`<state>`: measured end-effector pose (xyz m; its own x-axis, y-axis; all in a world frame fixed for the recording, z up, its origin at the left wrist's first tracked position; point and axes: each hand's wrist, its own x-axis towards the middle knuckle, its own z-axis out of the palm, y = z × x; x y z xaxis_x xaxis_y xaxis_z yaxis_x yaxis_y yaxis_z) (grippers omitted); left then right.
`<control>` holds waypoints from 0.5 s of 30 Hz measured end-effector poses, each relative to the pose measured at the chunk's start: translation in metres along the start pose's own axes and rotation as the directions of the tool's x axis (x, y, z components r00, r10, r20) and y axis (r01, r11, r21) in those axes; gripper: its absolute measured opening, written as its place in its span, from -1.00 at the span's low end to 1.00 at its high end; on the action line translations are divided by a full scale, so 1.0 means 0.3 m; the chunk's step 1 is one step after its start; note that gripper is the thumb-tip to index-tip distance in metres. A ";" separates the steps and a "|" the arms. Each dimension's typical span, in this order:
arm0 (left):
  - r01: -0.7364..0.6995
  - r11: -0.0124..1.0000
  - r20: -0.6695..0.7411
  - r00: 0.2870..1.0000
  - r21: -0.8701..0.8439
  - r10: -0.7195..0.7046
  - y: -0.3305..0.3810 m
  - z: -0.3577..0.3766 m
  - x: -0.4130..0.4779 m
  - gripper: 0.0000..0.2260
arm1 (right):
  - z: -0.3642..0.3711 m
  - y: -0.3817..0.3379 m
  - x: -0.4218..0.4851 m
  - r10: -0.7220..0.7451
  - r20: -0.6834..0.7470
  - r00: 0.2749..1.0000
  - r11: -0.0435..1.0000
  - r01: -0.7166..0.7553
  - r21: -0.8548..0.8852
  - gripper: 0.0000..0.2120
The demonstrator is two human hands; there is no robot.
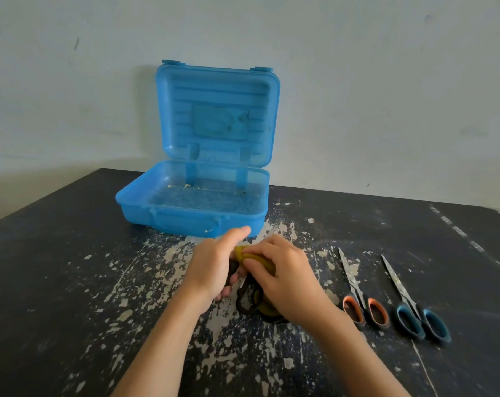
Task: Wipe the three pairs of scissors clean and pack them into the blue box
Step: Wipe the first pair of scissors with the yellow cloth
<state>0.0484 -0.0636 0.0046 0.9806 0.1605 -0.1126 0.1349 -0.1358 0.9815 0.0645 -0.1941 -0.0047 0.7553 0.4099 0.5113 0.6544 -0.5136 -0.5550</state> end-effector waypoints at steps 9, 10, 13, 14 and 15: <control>-0.075 0.973 -0.089 0.991 0.220 0.097 -0.029 0.010 0.025 -0.22 | -0.055 0.011 -0.002 0.107 0.046 0.993 0.972 -0.114 0.206 -0.87; -0.098 0.969 -0.091 0.988 0.228 0.121 -0.032 0.012 0.027 -0.20 | -0.045 0.012 0.003 0.125 -0.067 0.990 0.976 -0.110 0.188 -0.88; -0.142 0.962 -0.094 0.981 0.233 0.167 -0.033 0.018 0.026 -0.10 | 0.007 -0.002 0.007 0.073 -0.110 0.991 0.997 -0.070 0.031 -0.83; -0.149 0.960 -0.107 0.978 0.237 0.179 -0.036 0.017 0.030 -0.07 | 0.026 -0.004 0.001 0.030 -0.057 0.998 1.000 -0.030 0.003 -0.81; -0.145 0.961 -0.126 0.976 0.237 0.179 -0.038 0.015 0.033 -0.05 | 0.036 -0.006 -0.004 0.008 -0.015 1.000 1.000 -0.008 -0.005 -0.80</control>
<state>0.0573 -0.0650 -0.0083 0.9629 0.2559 0.0853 0.0208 -0.3857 0.9224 0.0628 -0.1855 -0.0116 0.7600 0.3948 0.5163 0.6481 -0.5208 -0.5557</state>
